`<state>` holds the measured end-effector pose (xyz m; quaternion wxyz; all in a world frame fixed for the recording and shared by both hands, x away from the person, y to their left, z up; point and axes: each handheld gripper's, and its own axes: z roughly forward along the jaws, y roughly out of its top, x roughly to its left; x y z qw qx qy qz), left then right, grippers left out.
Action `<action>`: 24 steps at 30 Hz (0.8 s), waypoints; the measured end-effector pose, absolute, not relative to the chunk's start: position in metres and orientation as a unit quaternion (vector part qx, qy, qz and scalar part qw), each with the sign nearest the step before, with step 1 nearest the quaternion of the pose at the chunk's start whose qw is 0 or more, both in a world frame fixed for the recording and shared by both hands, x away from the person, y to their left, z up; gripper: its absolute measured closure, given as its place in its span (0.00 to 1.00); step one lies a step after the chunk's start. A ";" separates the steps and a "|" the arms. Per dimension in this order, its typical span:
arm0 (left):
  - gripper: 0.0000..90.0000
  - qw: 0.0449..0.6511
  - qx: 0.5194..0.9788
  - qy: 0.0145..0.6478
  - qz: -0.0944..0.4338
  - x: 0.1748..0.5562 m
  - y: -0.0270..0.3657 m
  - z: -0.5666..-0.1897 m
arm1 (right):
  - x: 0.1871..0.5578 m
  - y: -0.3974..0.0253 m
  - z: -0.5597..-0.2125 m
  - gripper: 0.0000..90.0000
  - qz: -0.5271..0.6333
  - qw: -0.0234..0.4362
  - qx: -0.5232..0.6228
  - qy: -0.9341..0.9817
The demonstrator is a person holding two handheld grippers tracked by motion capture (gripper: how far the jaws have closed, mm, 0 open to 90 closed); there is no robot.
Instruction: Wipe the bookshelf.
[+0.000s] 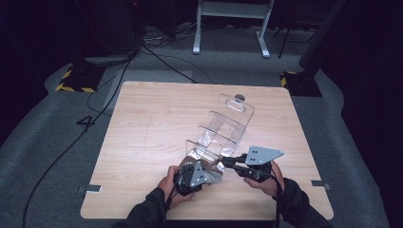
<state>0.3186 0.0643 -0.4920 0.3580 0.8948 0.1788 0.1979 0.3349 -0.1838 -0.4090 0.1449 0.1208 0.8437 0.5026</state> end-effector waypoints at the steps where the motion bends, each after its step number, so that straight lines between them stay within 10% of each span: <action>1: 0.76 0.356 0.894 0.184 0.198 0.320 0.067 -0.492 | 0.335 -0.184 -0.409 0.94 0.503 0.144 0.121 0.843; 11: 0.75 0.360 0.865 0.262 0.231 0.339 0.107 -0.480 | 0.336 -0.184 -0.409 0.93 0.504 0.144 0.124 0.843; 24: 0.74 0.409 0.858 0.206 0.232 0.310 0.094 -0.447 | 0.334 -0.186 -0.406 0.80 0.505 0.158 0.128 0.839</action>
